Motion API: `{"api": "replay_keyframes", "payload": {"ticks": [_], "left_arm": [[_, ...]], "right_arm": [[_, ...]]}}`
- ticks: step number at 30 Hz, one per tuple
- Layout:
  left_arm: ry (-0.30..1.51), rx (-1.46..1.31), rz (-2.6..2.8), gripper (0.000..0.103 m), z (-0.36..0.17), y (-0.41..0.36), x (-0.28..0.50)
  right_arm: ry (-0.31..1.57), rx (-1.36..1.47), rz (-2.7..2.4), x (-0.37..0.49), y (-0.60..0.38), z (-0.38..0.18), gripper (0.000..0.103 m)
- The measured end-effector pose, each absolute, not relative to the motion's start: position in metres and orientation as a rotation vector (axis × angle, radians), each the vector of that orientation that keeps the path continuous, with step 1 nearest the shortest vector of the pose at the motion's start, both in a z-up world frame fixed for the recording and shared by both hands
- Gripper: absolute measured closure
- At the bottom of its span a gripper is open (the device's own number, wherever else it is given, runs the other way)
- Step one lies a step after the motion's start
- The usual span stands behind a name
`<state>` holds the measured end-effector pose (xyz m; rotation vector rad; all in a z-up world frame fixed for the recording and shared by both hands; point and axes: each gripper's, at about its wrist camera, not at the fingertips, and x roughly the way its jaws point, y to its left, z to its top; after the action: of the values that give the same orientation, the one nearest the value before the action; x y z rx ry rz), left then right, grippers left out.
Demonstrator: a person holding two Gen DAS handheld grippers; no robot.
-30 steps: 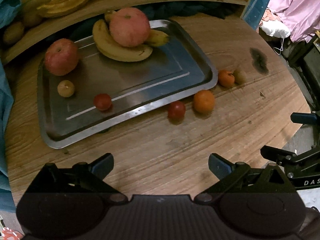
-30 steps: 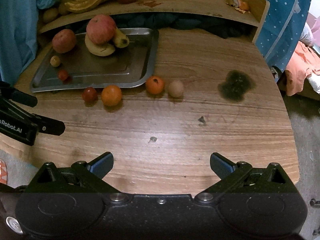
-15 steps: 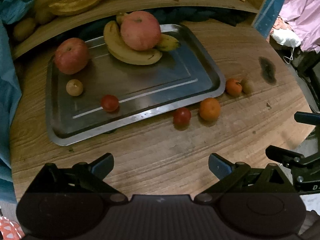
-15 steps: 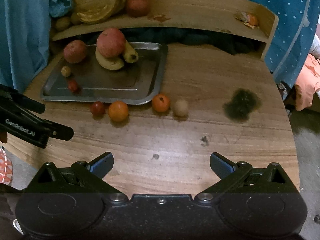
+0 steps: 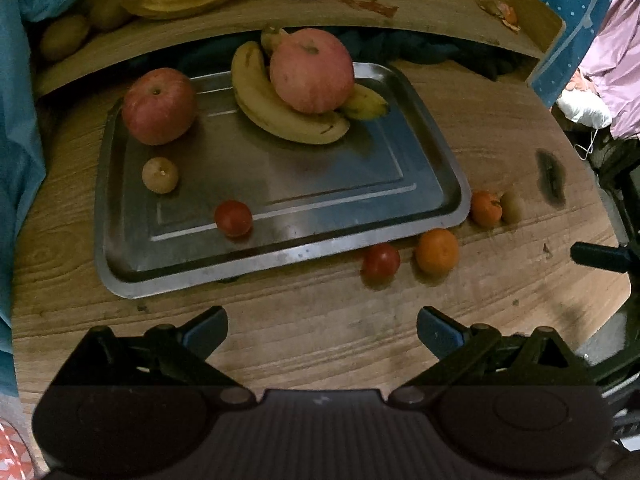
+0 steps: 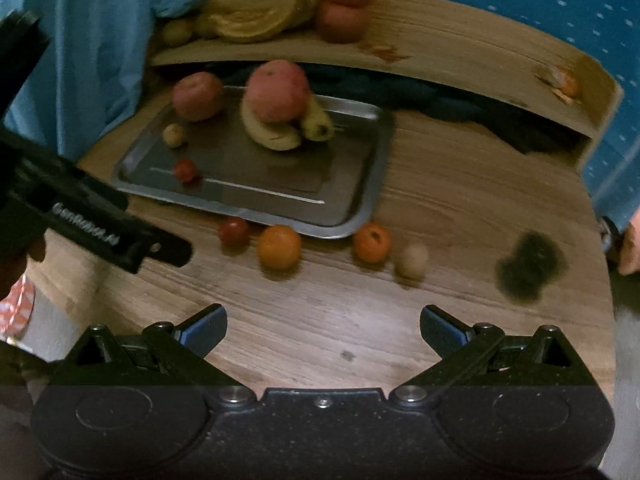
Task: Organize fruits
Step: 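Close the right gripper on the mandarin orange while the left gripper grasps a red cherry tomato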
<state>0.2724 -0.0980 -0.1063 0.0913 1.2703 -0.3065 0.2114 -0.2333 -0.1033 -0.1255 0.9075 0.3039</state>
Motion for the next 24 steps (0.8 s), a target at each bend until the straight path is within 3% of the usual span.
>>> {"api": "replay_keyframes", "payload": {"ticks": [15,24], "left_arm": [[1.302,0.053,-0.339,0.000,-0.120,-0.107,0.291],[1.305,0.036,-0.345,0.001,-0.123,-0.113,0.298]], "right_arm": [[0.933,-0.118,0.386,0.231,-0.222,-0.116,0.002],[0.933,-0.112,0.386,0.240,-0.224,-0.122,0.017]]}}
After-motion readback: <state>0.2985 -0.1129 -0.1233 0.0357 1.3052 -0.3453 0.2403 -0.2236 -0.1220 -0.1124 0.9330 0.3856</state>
